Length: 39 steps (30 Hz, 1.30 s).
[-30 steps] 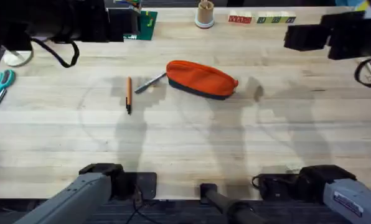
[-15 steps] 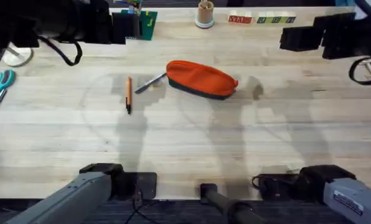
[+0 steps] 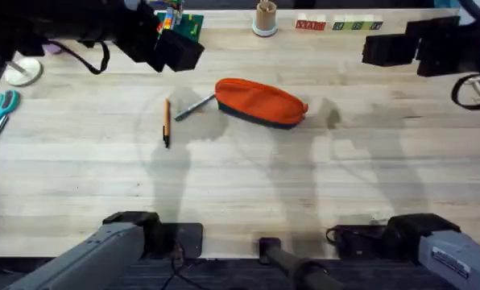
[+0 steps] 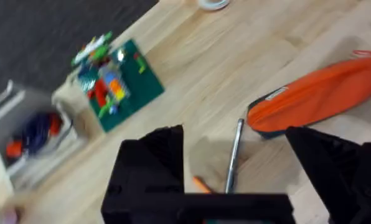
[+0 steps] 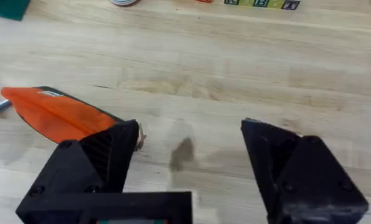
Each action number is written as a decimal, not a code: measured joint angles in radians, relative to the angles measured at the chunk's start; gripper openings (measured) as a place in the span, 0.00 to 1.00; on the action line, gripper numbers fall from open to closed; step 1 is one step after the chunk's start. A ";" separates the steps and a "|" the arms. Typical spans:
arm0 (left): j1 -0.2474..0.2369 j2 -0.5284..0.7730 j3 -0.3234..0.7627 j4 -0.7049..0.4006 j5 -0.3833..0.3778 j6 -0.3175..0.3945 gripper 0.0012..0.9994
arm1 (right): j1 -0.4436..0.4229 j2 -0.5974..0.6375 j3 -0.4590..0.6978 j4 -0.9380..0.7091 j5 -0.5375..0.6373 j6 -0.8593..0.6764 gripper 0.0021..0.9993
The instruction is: Unzip the bag, pick up the pens from the table one at a time and place them inside, then zip the bag closed.
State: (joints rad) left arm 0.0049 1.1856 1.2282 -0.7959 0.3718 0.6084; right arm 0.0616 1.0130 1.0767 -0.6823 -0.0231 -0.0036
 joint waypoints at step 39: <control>0.170 0.583 0.365 -0.308 0.705 0.622 0.99 | 0.000 0.000 0.000 0.000 0.000 0.000 1.00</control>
State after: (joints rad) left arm 0.1753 1.7685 1.5928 -1.1044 1.0771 1.2301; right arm 0.0616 1.0130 1.0767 -0.6823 -0.0231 -0.0036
